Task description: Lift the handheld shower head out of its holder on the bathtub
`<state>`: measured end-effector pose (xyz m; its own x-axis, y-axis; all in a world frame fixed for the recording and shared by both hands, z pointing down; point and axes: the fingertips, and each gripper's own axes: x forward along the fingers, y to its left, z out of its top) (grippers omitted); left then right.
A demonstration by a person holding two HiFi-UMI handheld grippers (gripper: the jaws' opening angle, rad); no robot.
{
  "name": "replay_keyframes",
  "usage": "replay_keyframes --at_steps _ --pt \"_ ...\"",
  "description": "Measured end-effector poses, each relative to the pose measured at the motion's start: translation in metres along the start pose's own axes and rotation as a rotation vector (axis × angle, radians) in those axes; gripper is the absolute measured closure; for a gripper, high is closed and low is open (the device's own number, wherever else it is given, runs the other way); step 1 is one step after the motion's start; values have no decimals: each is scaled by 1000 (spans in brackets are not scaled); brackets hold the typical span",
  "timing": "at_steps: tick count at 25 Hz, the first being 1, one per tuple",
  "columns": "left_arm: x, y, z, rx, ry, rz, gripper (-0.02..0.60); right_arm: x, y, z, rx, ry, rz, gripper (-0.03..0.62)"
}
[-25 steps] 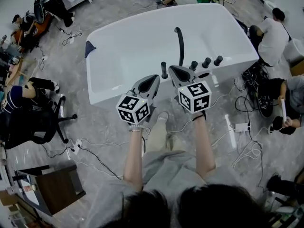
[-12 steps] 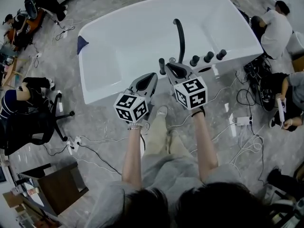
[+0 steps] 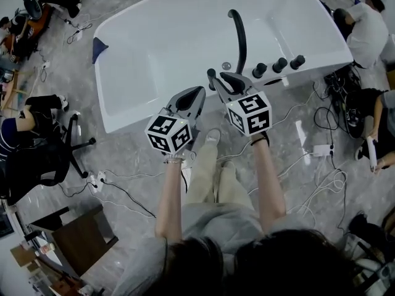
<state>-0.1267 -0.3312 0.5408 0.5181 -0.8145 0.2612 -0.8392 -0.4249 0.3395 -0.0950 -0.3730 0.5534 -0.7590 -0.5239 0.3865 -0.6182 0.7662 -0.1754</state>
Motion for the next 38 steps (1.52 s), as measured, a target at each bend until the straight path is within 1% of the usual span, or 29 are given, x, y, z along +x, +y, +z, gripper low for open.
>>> replay_keyframes --at_steps 10,18,27,38 --pt "15 34 -37 -14 34 18 575 40 -17 -41 23 31 10 470" --pt "30 55 -60 -31 54 24 575 66 -26 -65 32 57 20 437" --pt "40 70 -87 -51 80 31 575 89 -30 -92 37 80 39 431" --pt "44 83 -103 -78 79 38 575 112 -30 -108 38 92 12 431"
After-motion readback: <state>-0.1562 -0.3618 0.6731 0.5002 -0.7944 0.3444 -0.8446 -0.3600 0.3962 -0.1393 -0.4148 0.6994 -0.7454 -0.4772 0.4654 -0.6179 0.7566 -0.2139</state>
